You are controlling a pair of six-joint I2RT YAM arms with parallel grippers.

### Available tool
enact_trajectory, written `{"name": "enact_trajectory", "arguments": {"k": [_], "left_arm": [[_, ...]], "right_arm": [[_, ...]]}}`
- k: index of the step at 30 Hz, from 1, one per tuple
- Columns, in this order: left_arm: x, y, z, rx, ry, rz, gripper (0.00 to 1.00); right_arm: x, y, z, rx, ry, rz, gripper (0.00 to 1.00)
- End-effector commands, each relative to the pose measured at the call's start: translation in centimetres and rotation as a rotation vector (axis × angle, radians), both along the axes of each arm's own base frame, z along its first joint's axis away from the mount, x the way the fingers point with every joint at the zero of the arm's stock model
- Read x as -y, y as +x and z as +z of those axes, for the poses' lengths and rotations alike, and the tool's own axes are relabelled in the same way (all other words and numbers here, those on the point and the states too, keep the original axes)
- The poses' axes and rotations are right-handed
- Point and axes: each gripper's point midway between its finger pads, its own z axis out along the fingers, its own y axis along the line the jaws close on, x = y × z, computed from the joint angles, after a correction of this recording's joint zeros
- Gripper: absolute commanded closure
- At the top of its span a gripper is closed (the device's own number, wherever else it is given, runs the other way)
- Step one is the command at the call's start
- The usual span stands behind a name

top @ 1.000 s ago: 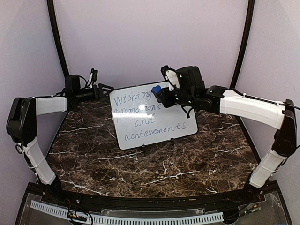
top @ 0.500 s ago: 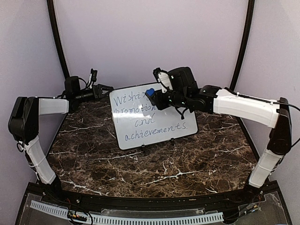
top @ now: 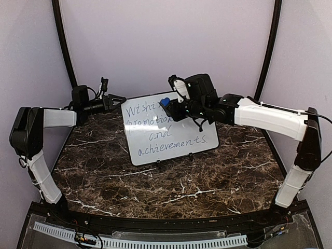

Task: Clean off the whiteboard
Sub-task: Rotate the whiteboard at the center of the board.

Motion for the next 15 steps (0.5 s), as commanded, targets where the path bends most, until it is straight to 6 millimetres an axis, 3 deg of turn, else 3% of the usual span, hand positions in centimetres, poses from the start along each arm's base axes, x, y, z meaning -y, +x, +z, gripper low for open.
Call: {"name": "enact_trajectory", "arguments": {"k": [1, 7, 9, 13, 15], "left_arm": [[0.09, -0.24, 0.06, 0.023, -0.001, -0.021, 0.53], [0.12, -0.05, -0.34, 0.015, 0.001, -0.021, 0.61], [0.11, -0.06, -0.27, 0.020, 0.000, -0.024, 0.68], [0.09, -0.21, -0.10, 0.030, -0.004, -0.024, 0.96], [0.02, -0.34, 0.13, 0.037, -0.006, -0.012, 1.00]], "right_arm": [[-0.84, 0.07, 1.13, 0.025, 0.034, 0.006, 0.71], [-0.87, 0.05, 0.78, 0.020, 0.033, 0.008, 0.71], [-0.90, 0.03, 0.75, 0.019, 0.033, 0.009, 0.71], [-1.07, -0.02, 0.47, 0.011, 0.028, 0.017, 0.71], [-1.22, -0.06, 0.37, 0.005, 0.024, 0.024, 0.71]]}}
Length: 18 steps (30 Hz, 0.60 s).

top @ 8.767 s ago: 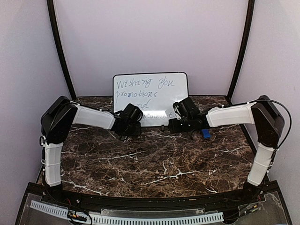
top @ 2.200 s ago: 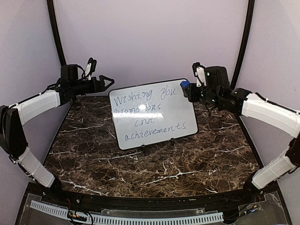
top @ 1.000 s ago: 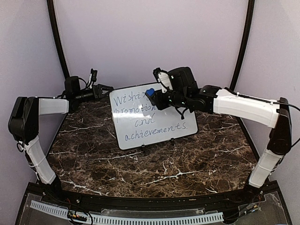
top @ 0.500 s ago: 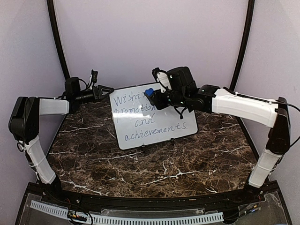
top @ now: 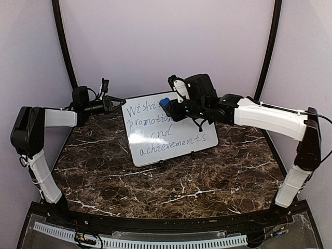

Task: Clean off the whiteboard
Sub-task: Rotate the whiteboard at the center of the board.

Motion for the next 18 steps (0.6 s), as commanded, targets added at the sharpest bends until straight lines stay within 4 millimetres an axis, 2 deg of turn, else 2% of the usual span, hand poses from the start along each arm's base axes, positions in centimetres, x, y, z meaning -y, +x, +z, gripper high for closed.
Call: {"name": "enact_trajectory", "arguments": {"k": [1, 4, 5, 6, 8, 10, 11, 12, 13, 14, 15, 18], "left_arm": [[-0.1, -0.5, 0.8, 0.039, 0.000, 0.021, 1.00], [0.1, -1.1, 1.0, 0.043, 0.024, 0.074, 1.00], [0.9, -2.2, 1.1, 0.050, 0.040, 0.069, 1.00], [1.0, -2.1, 1.0, 0.052, 0.058, 0.105, 1.00], [2.9, -3.9, 0.8, 0.054, 0.094, 0.101, 1.00], [3.3, -5.2, 0.6, 0.054, 0.106, 0.131, 1.00], [3.1, -6.2, 0.6, 0.051, 0.098, 0.145, 1.00], [2.7, -6.8, 1.7, 0.072, 0.084, 0.174, 1.00], [2.2, -7.4, 0.9, 0.051, 0.078, 0.195, 1.00], [1.5, -7.9, 2.0, 0.077, 0.066, 0.237, 1.00], [1.1, -8.6, 1.2, 0.057, 0.067, 0.257, 1.00], [-0.1, -10.5, 1.7, 0.070, 0.054, 0.327, 1.00]], "right_arm": [[-1.2, -0.1, 0.4, 0.004, 0.020, 0.025, 0.71], [-1.6, -0.1, 0.4, -0.002, 0.005, 0.041, 0.71], [-1.8, -0.2, 0.4, -0.001, -0.001, 0.046, 0.71], [-1.9, -0.3, 0.4, 0.000, -0.008, 0.052, 0.71], [-2.0, -0.4, 0.4, 0.003, -0.013, 0.059, 0.71], [-2.0, -0.6, 0.4, 0.004, -0.012, 0.062, 0.71], [-2.0, -0.8, 0.4, 0.004, -0.010, 0.064, 0.71], [-1.8, -0.9, 0.3, 0.002, -0.008, 0.066, 0.71], [-1.7, -1.1, 0.4, 0.002, -0.004, 0.068, 0.71], [-1.6, -1.3, 0.4, 0.002, 0.000, 0.070, 0.71], [-1.6, -1.5, 0.6, 0.003, 0.004, 0.074, 0.71], [-1.1, -2.1, 1.0, 0.010, 0.009, 0.080, 0.71]]}}
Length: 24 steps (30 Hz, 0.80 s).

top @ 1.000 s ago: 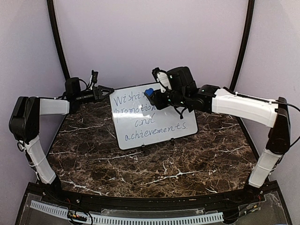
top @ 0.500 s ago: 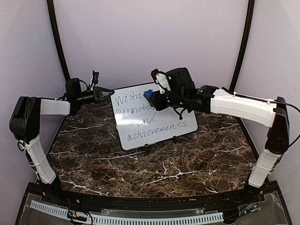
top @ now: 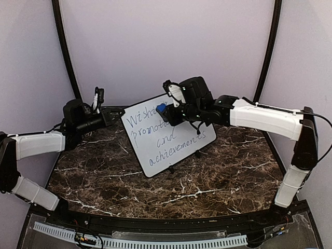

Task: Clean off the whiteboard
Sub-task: Rotate the whiteboard at the center of the board.

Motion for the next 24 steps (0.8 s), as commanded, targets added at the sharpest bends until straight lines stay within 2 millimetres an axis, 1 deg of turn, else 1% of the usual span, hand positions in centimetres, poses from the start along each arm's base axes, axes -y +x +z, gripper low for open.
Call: {"name": "enact_trajectory", "arguments": {"k": [1, 4, 5, 6, 7, 8, 10, 11, 12, 13, 14, 15, 16, 17, 18, 19, 20, 21, 22, 23, 24], "left_arm": [[-2.0, -1.7, -0.2, 0.007, 0.007, 0.136, 0.98], [-2.0, -3.4, -0.6, -0.004, 0.002, 0.158, 0.95], [-2.0, -3.6, -0.7, -0.006, -0.002, 0.164, 0.93], [-1.7, -4.3, -0.9, -0.011, -0.007, 0.157, 0.93], [-1.8, -4.5, -0.9, -0.011, -0.008, 0.171, 0.93], [-1.6, -5.2, -1.0, -0.010, -0.009, 0.163, 0.92], [-1.5, -5.8, -0.8, -0.004, -0.004, 0.165, 0.91], [-1.5, -6.1, -0.5, 0.005, -0.006, 0.168, 0.87], [-1.6, -6.2, -0.7, 0.003, 0.003, 0.169, 0.75], [-1.8, -6.3, -0.4, 0.009, 0.005, 0.180, 0.68], [-1.9, -6.2, -0.4, 0.015, 0.022, 0.184, 0.55], [-2.1, -6.0, 0.5, 0.037, 0.026, 0.200, 0.48], [-2.3, -5.9, 0.3, 0.039, 0.064, 0.210, 0.36], [-2.6, -5.3, 1.8, 0.067, 0.072, 0.240, 0.32], [-2.8, -5.1, 1.7, 0.074, 0.115, 0.249, 0.23], [-3.0, -4.4, 3.5, 0.103, 0.119, 0.277, 0.19], [-3.1, -4.0, 3.6, 0.100, 0.151, 0.286, 0.13], [-3.3, -3.0, 5.0, 0.111, 0.155, 0.302, 0.11], [-3.3, -2.5, 4.8, 0.092, 0.182, 0.299, 0.07], [-3.2, -1.3, 5.3, 0.070, 0.197, 0.287, 0.06], [-2.7, -1.1, 5.4, 0.053, 0.199, 0.244, 0.06]], "right_arm": [[0.4, -1.4, 2.8, 0.046, 0.053, 0.025, 0.71], [1.0, -1.6, 3.3, 0.061, 0.055, 0.017, 0.71], [1.2, -1.6, 3.4, 0.065, 0.054, 0.013, 0.71], [1.4, -1.6, 3.4, 0.066, 0.053, 0.010, 0.71], [1.5, -1.7, 3.4, 0.068, 0.052, 0.008, 0.71], [1.6, -1.8, 3.4, 0.069, 0.053, 0.008, 0.71], [1.8, -1.9, 3.5, 0.069, 0.052, 0.008, 0.71], [1.8, -1.9, 3.4, 0.067, 0.051, 0.009, 0.71], [1.8, -2.0, 3.3, 0.065, 0.049, 0.011, 0.71], [1.8, -2.0, 3.3, 0.064, 0.049, 0.013, 0.71], [1.7, -2.1, 3.3, 0.061, 0.047, 0.017, 0.71], [1.7, -2.1, 3.3, 0.059, 0.048, 0.020, 0.71], [1.7, -2.2, 3.2, 0.057, 0.047, 0.025, 0.71], [1.7, -2.3, 3.2, 0.055, 0.045, 0.033, 0.71], [1.6, -2.4, 3.2, 0.054, 0.043, 0.038, 0.71], [1.7, -2.5, 3.1, 0.053, 0.041, 0.041, 0.71], [1.7, -2.6, 3.2, 0.054, 0.042, 0.046, 0.71], [1.7, -2.7, 3.2, 0.054, 0.042, 0.047, 0.71], [1.9, -2.7, 3.3, 0.056, 0.042, 0.048, 0.71], [2.0, -2.8, 3.4, 0.056, 0.044, 0.048, 0.71], [2.1, -2.9, 3.4, 0.058, 0.042, 0.048, 0.71]]}}
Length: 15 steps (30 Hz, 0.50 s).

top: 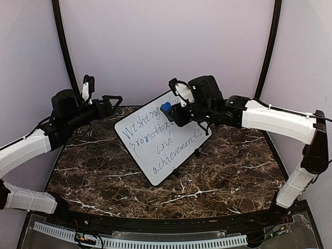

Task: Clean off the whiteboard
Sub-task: Rotate the whiteboard at the center of the board, then hold the whiteboard at the center of the board.

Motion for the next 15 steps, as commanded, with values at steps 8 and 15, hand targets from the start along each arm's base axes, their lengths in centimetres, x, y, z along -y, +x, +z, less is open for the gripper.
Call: {"name": "enact_trajectory", "arguments": {"k": [8, 15], "left_arm": [[2.9, 7.3, -0.6, -0.199, 0.163, -0.262, 0.06], [6.1, 8.5, -0.8, -0.253, 0.131, -0.464, 0.11]], "right_arm": [[1.3, -1.5, 1.7, 0.036, 0.014, 0.015, 0.71], [2.4, -1.6, 1.6, 0.048, -0.005, -0.011, 0.71]]}}
